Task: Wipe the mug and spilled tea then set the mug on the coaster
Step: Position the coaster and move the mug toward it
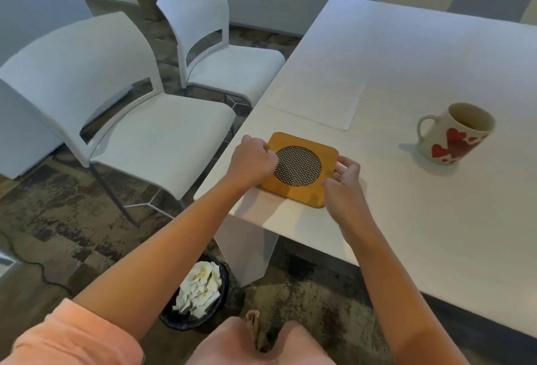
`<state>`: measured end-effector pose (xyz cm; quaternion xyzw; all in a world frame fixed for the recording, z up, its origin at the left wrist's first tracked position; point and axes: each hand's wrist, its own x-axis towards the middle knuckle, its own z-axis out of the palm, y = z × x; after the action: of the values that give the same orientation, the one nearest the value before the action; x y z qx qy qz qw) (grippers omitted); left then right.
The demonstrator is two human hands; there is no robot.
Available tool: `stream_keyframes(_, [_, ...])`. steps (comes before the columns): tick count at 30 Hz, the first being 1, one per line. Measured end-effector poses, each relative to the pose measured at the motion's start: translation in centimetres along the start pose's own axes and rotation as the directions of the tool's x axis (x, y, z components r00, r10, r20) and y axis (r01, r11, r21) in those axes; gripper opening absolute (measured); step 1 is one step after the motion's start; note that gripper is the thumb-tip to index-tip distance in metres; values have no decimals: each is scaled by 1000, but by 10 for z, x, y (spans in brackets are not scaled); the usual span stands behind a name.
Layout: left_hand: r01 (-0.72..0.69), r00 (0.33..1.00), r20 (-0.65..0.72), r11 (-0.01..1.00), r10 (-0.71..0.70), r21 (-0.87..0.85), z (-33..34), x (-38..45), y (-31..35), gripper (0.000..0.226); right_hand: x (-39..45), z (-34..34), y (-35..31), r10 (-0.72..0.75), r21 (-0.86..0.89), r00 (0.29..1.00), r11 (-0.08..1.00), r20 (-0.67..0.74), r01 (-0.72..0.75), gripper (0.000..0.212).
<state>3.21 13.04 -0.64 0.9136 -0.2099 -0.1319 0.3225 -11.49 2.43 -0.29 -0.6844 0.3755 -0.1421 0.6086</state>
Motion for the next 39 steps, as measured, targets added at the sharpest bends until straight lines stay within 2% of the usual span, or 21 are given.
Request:
stream_keyframes(8, [73, 996, 68, 975, -60, -209, 8, -5, 24, 18, -3, -20, 0, 51, 100, 998, 994, -42, -47, 45])
stream_keyframes(14, [39, 995, 98, 967, -15, -252, 28, -15, 51, 48, -7, -51, 2, 44, 126, 989, 992, -140, -26, 42])
stream_keyframes(28, [64, 954, 298, 952, 29, -298, 73, -31, 104, 28, -15, -116, 19, 130, 206, 939, 976, -318, -66, 35])
stream_keyframes(32, [61, 946, 323, 953, 40, -295, 81, -33, 109, 16, -14, -126, 26, 148, 211, 933, 974, -328, -81, 35])
stream_keyframes(39, [69, 942, 333, 957, 30, -282, 82, -32, 112, 7, -12, -133, 33, 128, 186, 944, 980, -303, -73, 33])
